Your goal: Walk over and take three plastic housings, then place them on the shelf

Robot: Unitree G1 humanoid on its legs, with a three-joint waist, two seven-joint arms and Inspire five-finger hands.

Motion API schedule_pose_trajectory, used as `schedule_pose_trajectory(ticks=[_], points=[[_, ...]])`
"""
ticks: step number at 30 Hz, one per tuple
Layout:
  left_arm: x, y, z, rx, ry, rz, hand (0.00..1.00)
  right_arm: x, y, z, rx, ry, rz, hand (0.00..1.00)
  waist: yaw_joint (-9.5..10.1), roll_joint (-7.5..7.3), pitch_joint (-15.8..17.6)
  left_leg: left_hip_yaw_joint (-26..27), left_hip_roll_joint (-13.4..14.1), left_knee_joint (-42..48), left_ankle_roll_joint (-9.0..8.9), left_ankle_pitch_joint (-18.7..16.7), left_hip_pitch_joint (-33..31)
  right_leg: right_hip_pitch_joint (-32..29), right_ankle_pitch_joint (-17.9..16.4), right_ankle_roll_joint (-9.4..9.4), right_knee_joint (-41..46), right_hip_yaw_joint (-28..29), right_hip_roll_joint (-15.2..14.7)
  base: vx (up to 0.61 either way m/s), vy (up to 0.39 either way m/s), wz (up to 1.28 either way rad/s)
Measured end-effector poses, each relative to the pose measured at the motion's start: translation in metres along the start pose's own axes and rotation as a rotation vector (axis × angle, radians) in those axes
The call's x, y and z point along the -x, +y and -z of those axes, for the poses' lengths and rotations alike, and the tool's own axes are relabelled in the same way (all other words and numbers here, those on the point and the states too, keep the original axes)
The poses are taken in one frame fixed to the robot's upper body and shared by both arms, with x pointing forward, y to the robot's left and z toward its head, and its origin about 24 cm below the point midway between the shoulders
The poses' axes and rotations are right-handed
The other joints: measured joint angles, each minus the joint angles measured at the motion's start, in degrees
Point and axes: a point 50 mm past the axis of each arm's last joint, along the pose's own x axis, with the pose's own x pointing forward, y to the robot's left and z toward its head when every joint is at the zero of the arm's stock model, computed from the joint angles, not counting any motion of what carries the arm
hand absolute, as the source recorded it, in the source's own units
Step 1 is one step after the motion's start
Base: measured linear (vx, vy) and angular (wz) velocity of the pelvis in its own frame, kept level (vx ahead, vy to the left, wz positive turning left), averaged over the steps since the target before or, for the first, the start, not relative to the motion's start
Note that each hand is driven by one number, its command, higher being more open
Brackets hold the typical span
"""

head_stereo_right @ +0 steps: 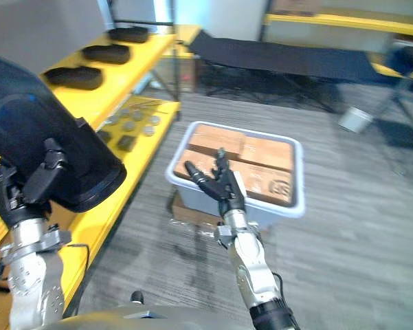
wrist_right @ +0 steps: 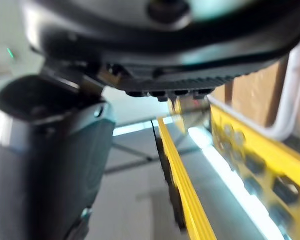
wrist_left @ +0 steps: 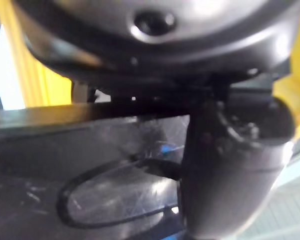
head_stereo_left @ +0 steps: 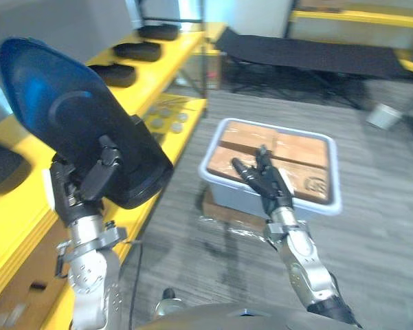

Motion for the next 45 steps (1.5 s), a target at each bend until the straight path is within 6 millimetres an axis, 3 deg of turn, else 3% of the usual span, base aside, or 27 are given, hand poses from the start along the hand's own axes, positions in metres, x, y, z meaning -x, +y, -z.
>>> schedule_pose_trajectory(ticks=[4, 8, 11, 13, 14, 15, 16, 17, 19, 23, 26, 27, 28, 29, 30, 31, 32, 34, 35, 36, 37, 38, 39, 40, 41, 43, 45], points=[[0.01, 0.036, -0.011, -0.026, -0.013, -0.149, 0.0, -0.011, 0.024, -0.006, 0.012, -0.014, -0.165, 1.0, 4.76, -0.52, 0.26, -6.56, -1.84, 0.2, -0.17, 0.83, -1.91, 2.13, -2.95, 0.77, 3.25, -5.54, -1.11, 0.06, -0.011, 0.86], [0.027, 0.054, -0.01, -0.035, 0.042, -0.226, 0.0, -0.019, 0.039, -0.012, -0.005, -0.027, -0.235, 1.0, 7.96, -1.86, 1.22, -8.99, -2.75, 1.05, -0.2, 0.82, -2.28, 3.47, -4.53, 1.0, 4.45, -6.68, -1.7, 0.03, -0.017, 0.39], [0.035, 0.052, -0.006, 0.002, 0.077, -0.209, 0.0, -0.021, 0.045, -0.012, 0.004, -0.019, -0.257, 1.0, 8.25, -1.83, 2.58, -12.19, -3.06, 2.5, -0.05, 0.98, -4.52, 4.56, -5.37, 0.75, 5.0, -9.74, -0.8, -0.05, -0.037, 0.59], [0.033, 0.045, -0.004, 0.029, 0.078, -0.143, 0.0, -0.02, 0.043, -0.009, 0.012, 0.013, -0.242, 1.0, 7.52, -1.4, 3.0, -14.3, -4.07, 2.33, 1.26, 3.22, -7.29, 5.5, -6.8, 0.62, 6.14, -14.26, -0.34, -0.09, -0.017, 1.03], [0.032, 0.043, -0.004, 0.036, 0.075, -0.117, 0.0, -0.02, 0.042, -0.008, 0.014, 0.02, -0.232, 1.0, 7.35, -0.87, 3.34, -14.31, -4.48, 1.95, 1.92, 4.16, -7.85, 5.92, -7.18, 0.67, 6.52, -15.65, -0.32, -0.05, 0.019, 1.28], [0.029, 0.035, -0.003, 0.059, 0.065, -0.061, 0.0, -0.019, 0.037, -0.007, 0.041, 0.029, -0.202, 1.0, 6.86, -0.39, 4.22, -13.93, -5.52, 1.29, 4.15, 5.96, -8.25, 7.33, -7.78, 0.65, 7.47, -18.61, -0.34, -0.05, 0.029, 1.14], [0.027, 0.032, -0.003, 0.068, 0.059, -0.036, 0.0, -0.019, 0.034, -0.007, 0.057, 0.033, -0.188, 1.0, 6.51, 0.13, 4.75, -13.33, -5.89, 0.84, 5.1, 6.65, -8.35, 7.92, -8.17, 0.71, 7.99, -19.94, -0.38, -0.1, 0.069, 1.47], [0.025, 0.026, -0.003, 0.084, 0.046, 0.013, 0.0, -0.019, 0.028, -0.006, 0.103, 0.044, -0.17, 1.0, 6.1, 1.58, 5.88, -13.21, -6.37, 0.24, 5.93, 7.35, -8.63, 9.03, -9.07, 1.38, 9.5, -22.32, -0.49, -0.09, 0.075, 0.97], [0.025, 0.025, -0.005, 0.085, 0.03, 0.028, 0.0, -0.018, 0.026, -0.005, 0.125, 0.053, -0.171, 1.0, 6.32, 2.56, 6.56, -13.09, -6.8, 0.03, 6.05, 8.2, -9.11, 9.55, -10.31, 1.63, 11.33, -23.63, -1.03, -0.09, 0.11, 0.83], [0.025, 0.026, -0.006, 0.078, 0.025, 0.039, 0.0, -0.017, 0.028, -0.009, 0.115, 0.027, -0.186, 1.0, 6.05, 1.55, 7.07, -10.33, -8.73, 0.2, 6.45, 8.54, -10.1, 9.17, -14.07, 2.21, 14.63, -22.2, -3.53, -0.04, 0.125, 0.61], [0.024, 0.03, -0.01, 0.055, 0.0, 0.04, 0.0, -0.017, 0.031, -0.025, 0.076, -0.09, -0.182, 1.0, 7.33, -1.78, 7.7, -9.36, -12.51, 4.29, 7.34, 6.39, -12.83, 7.78, -16.05, -0.97, 19.11, -21.94, -8.13, 0.09, 0.109, 0.32], [0.024, 0.032, -0.011, 0.046, -0.004, 0.04, 0.0, -0.017, 0.029, -0.03, 0.069, -0.132, -0.189, 1.0, 7.09, -2.44, 8.09, -9.84, -14.09, 6.35, 8.18, 5.15, -12.99, 7.58, -14.38, -4.49, 24.24, -19.96, -10.34, 0.15, 0.14, 0.65], [0.023, 0.031, -0.012, 0.043, -0.01, 0.053, 0.0, -0.017, 0.025, -0.034, 0.1, -0.161, -0.184, 1.0, 5.85, -2.5, 8.0, -11.56, -15.22, 7.09, 8.87, 5.04, -12.36, 5.66, -10.19, -6.93, 31.32, -14.04, -12.75, 0.16, 0.149, 0.76], [0.021, 0.031, -0.013, 0.04, -0.018, 0.064, 0.0, -0.016, 0.023, -0.037, 0.131, -0.185, -0.178, 1.0, 5.6, -2.47, 8.02, -12.17, -15.38, 7.06, 9.27, 4.8, -11.8, 4.6, -7.95, -6.69, 34.34, -11.01, -13.36, 0.15, 0.13, 0.85], [0.016, 0.03, -0.015, 0.028, -0.033, 0.087, 0.0, -0.017, 0.018, -0.044, 0.175, -0.237, -0.169, 1.0, 5.14, -2.58, 8.08, -13.91, -15.12, 6.9, 9.73, 4.52, -11.02, 2.61, -10.1, -3.86, 38.53, -6.71, -13.18, 0.13, 0.036, 0.62], [0.01, 0.028, -0.017, 0.029, -0.051, 0.092, 0.0, -0.021, 0.016, -0.055, 0.201, -0.284, -0.176, 1.0, 4.65, -2.05, 8.39, -15.8, -14.83, 5.71, 10.25, 4.58, -9.29, 0.56, -15.53, -3.43, 41.35, -4.51, -11.77, 0.11, 0.0, 0.53], [0.009, 0.028, -0.017, 0.031, -0.056, 0.089, 0.0, -0.023, 0.014, -0.06, 0.214, -0.306, -0.179, 1.0, 4.35, -1.68, 8.59, -16.5, -14.77, 4.85, 10.89, 4.18, -7.99, -0.09, -17.38, -4.04, 41.69, -3.91, -11.05, 0.08, -0.002, 0.29], [0.0, 0.022, -0.02, 0.055, -0.099, 0.094, 0.0, -0.032, 0.005, -0.09, 0.279, -0.443, -0.176, 1.0, 3.81, 0.58, 9.57, -18.97, -14.35, 1.64, 10.66, 3.85, -4.19, -4.68, -21.68, -8.84, 39.58, 0.64, -6.65, 0.02, 0.004, 0.25], [-0.003, 0.02, -0.021, 0.066, -0.117, 0.096, 0.0, -0.035, 0.003, -0.101, 0.297, -0.486, -0.17, 1.0, 3.32, 0.85, 9.72, -19.72, -13.97, 1.03, 10.66, 3.83, -3.93, -6.45, -22.4, -10.09, 38.19, 2.6, -4.99, -0.06, -0.037, 0.56], [-0.013, 0.016, -0.02, 0.083, -0.156, 0.103, 0.0, -0.041, -0.001, -0.124, 0.321, -0.576, -0.15, 1.0, 2.46, 2.21, 10.39, -21.42, -12.72, -1.11, 10.49, 2.84, -4.36, -9.98, -23.03, -11.34, 32.82, 8.19, -0.25, -0.12, -0.085, 1.16], [-0.028, 0.011, -0.021, 0.076, -0.188, 0.14, 0.0, -0.043, -0.005, -0.145, 0.298, -0.673, -0.097, 1.0, 0.68, -3.14, 10.31, -16.36, -17.51, 4.35, 12.26, -2.04, -8.19, -13.02, -23.73, -9.26, 23.84, 13.98, -0.54, -0.1, -0.084, 1.97], [-0.037, 0.002, -0.016, 0.093, -0.18, 0.179, 0.0, -0.039, -0.015, -0.157, 0.294, -0.725, -0.034, 1.0, -1.66, -3.9, 10.87, -7.77, -19.32, 24.26, 15.83, -6.54, -14.25, -12.31, -22.99, -8.45, 26.25, 12.48, -2.01, -0.04, -0.117, 2.0], [-0.038, 0.001, -0.014, 0.09, -0.17, 0.191, 0.0, -0.036, -0.021, -0.162, 0.286, -0.748, 0.015, 1.0, -2.11, -3.22, 11.61, -3.09, -18.76, 33.13, 15.4, -13.25, -11.24, -9.75, -18.83, -6.37, 28.24, 13.36, -1.66, 0.04, -0.075, 1.35], [-0.035, 0.003, -0.011, 0.09, -0.155, 0.179, 0.0, -0.035, -0.025, -0.165, 0.288, -0.757, 0.038, 1.0, -1.85, -1.09, 11.37, -2.72, -17.12, 29.41, 14.53, -17.22, -6.4, -8.65, -19.6, -4.89, 30.73, 14.03, -0.4, -0.01, -0.038, 0.57], [-0.033, 0.006, -0.005, 0.091, -0.135, 0.166, 0.0, -0.032, -0.029, -0.168, 0.271, -0.784, 0.083, 1.0, -0.9, -0.68, 12.13, -5.03, -17.44, 24.91, 14.96, -18.15, -2.08, -11.77, -21.67, -6.16, 39.15, 19.11, -1.07, -0.04, -0.057, 0.55], [-0.028, 0.014, 0.001, 0.107, -0.092, 0.145, 0.0, -0.026, -0.034, -0.176, 0.295, -0.819, 0.114, 1.0, -1.92, -0.22, 11.37, -10.36, -17.56, 22.22, 14.2, -17.61, -1.51, -13.53, -21.5, -5.96, 35.6, 22.91, 1.31, -0.01, -0.158, 1.14], [-0.027, 0.017, 0.001, 0.113, -0.091, 0.132, 0.0, -0.021, -0.035, -0.187, 0.311, -0.865, 0.118, 1.0, -1.58, -0.91, 11.01, -12.39, -17.55, 22.01, 13.47, -17.82, -2.67, -13.08, -20.56, -6.85, 27.27, 22.26, 1.94, 0.04, -0.255, 1.07]])
